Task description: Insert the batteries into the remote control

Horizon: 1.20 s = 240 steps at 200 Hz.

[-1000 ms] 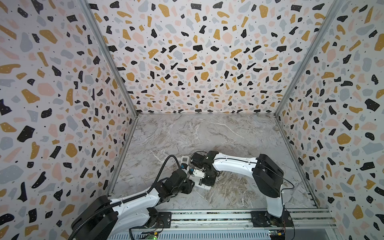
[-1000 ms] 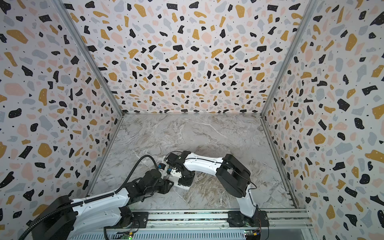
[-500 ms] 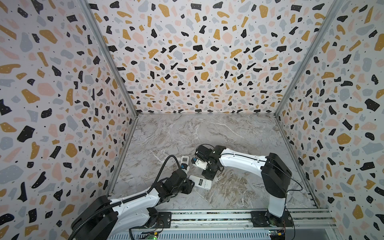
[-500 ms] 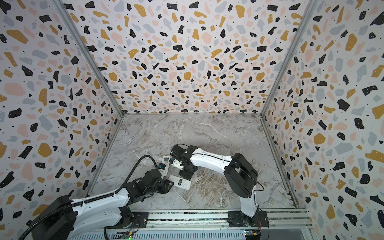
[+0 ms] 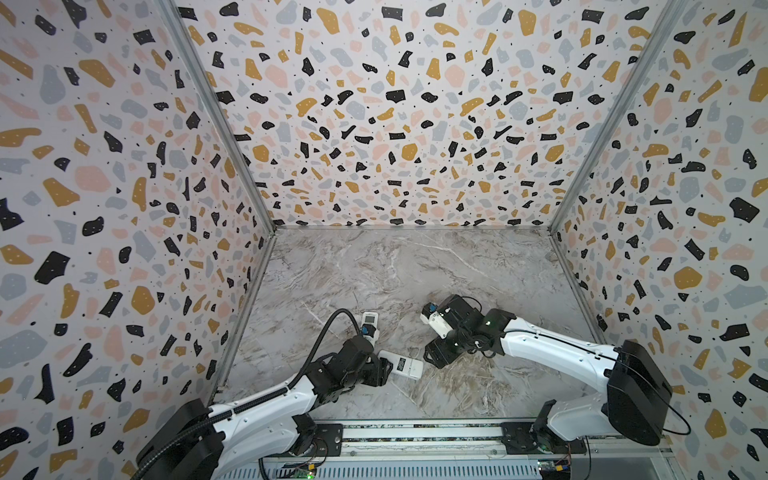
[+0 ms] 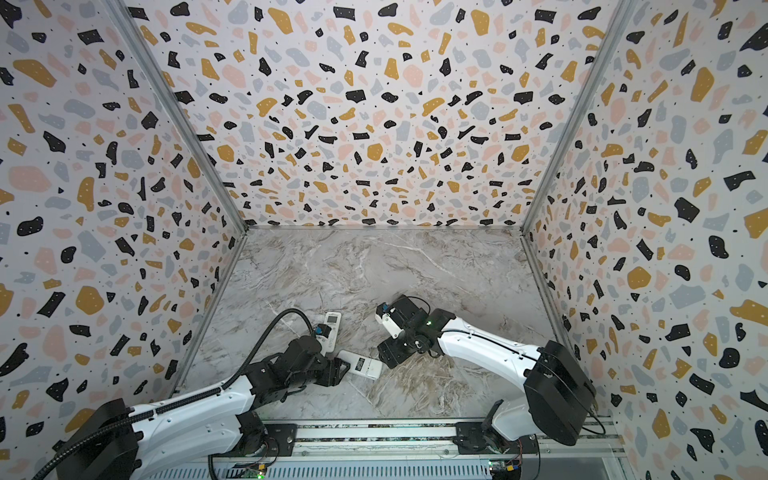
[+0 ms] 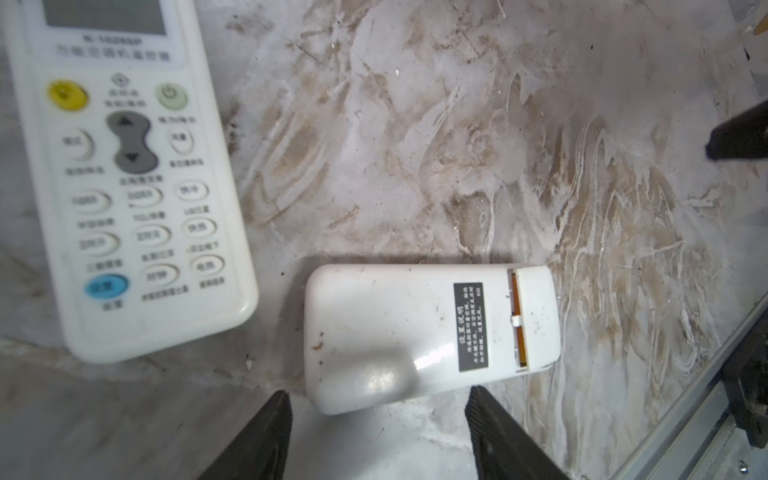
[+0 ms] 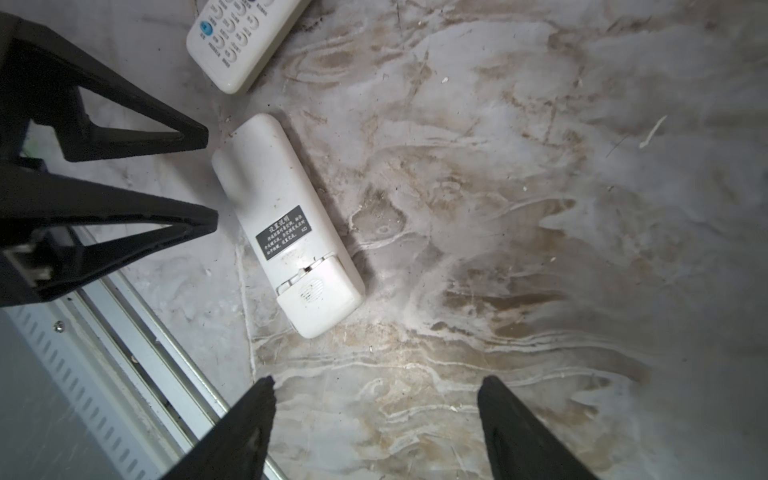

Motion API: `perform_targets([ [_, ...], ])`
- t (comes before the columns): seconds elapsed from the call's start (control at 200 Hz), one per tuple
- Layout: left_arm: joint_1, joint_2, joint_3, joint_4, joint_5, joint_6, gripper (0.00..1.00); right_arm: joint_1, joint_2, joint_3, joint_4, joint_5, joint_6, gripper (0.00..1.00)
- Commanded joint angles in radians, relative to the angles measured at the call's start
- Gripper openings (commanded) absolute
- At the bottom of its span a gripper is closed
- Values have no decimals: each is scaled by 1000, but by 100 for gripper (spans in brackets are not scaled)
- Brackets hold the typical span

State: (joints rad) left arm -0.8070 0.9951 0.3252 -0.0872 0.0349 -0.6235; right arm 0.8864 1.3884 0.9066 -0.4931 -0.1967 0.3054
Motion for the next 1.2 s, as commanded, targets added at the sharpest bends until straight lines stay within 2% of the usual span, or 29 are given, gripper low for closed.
perform_targets([
  [0.0, 2, 18, 49, -64, -42, 6, 69, 1, -67, -49, 89, -20, 137, 81],
  [0.22, 2, 37, 68, -94, -117, -5, 70, -1, -165, -135, 96, -9, 212, 83],
  [0.455, 2, 82, 87, -78, -154, 13, 69, 9, -168, -169, 142, -44, 269, 82],
  [0.851, 2, 107, 65, -10, -104, 48, 65, 51, -34, -188, 271, -97, 340, 83],
  [1.196, 2, 91, 21, 27, -61, 38, 62, 57, 83, -175, 347, -74, 378, 83],
])
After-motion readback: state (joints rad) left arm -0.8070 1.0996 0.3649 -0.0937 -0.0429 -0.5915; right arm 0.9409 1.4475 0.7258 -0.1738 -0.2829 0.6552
